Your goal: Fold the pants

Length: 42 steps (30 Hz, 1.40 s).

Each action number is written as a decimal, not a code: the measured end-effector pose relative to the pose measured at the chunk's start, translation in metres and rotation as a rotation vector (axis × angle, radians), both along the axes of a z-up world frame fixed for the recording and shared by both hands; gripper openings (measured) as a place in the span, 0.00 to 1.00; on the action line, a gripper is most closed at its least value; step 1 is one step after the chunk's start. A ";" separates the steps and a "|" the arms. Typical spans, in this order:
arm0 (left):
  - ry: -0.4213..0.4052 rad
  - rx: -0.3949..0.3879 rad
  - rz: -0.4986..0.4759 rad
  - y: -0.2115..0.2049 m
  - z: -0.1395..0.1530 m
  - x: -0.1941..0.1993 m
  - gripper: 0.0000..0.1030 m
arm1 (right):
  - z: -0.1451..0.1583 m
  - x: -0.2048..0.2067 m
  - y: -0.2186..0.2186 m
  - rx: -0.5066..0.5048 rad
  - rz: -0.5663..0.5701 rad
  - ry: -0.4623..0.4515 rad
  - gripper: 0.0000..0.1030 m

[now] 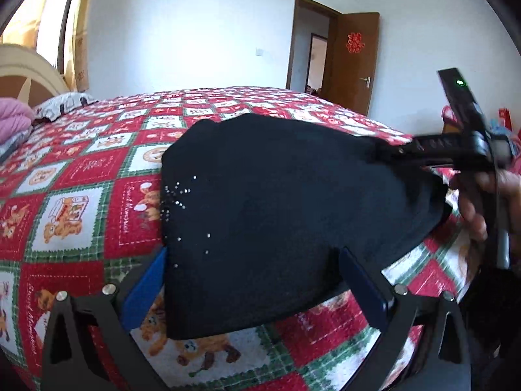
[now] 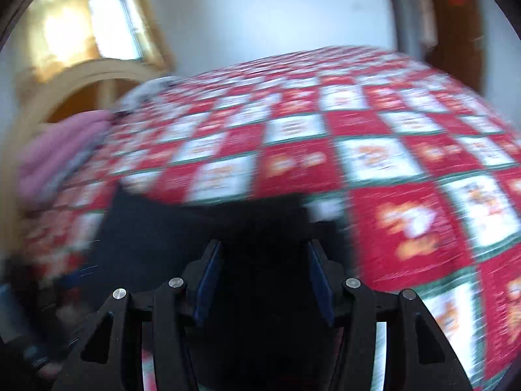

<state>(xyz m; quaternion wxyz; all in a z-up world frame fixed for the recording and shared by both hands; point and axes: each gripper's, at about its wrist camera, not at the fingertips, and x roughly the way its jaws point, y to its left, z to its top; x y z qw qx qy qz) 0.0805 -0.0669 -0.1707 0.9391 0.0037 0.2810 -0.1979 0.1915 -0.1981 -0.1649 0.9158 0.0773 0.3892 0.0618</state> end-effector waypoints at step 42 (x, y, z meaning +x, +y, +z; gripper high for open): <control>0.119 -0.139 0.077 0.049 0.006 0.048 1.00 | -0.004 -0.046 -0.048 0.187 -0.109 0.057 0.77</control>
